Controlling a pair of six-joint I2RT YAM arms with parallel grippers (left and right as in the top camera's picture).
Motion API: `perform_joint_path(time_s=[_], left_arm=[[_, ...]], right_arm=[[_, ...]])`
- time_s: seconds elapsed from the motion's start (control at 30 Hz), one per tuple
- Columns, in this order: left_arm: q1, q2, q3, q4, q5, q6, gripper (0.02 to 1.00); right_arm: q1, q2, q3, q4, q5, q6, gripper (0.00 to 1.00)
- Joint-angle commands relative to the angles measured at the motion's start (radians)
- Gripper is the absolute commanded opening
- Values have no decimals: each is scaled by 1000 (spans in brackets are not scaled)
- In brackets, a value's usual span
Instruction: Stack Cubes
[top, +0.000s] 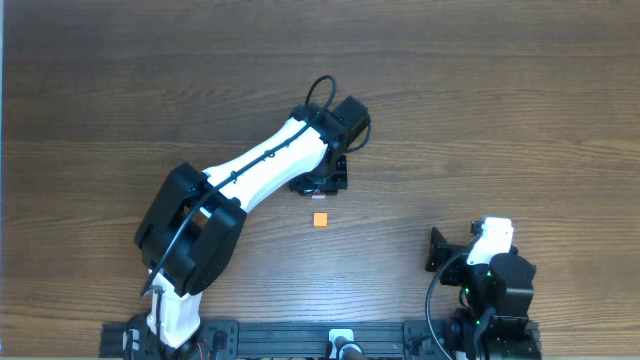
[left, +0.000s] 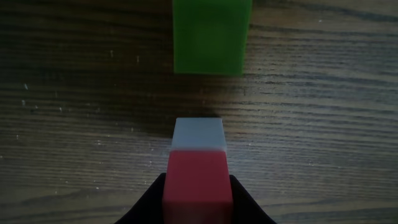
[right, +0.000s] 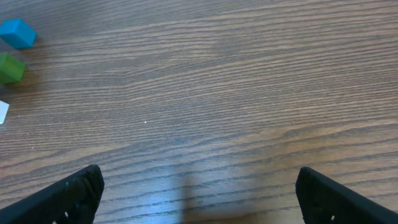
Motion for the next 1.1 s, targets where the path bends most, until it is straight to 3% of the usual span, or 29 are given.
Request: perform_joint_path(time_s=[0.03,0.33,0.47,0.73,1.1], left_arm=[[8,14,15,9,-4,-11,40],[8,14,15,8,-4,-11,82],[8,14,15,8,-4,-11,209],[8,14,15,8,-4,-11,349],[7,12,15,0,9,-11,476]], right_arm=[[-6,-9,-3,0,-4,-5,993],[-6,-9,-3,0,-4,-5,993],[-6,-9,-3,0,-4,-5,993],[-6,-9,-3,0,-4,-5,991],[-6,-9,-3,0,-4,-5,993]])
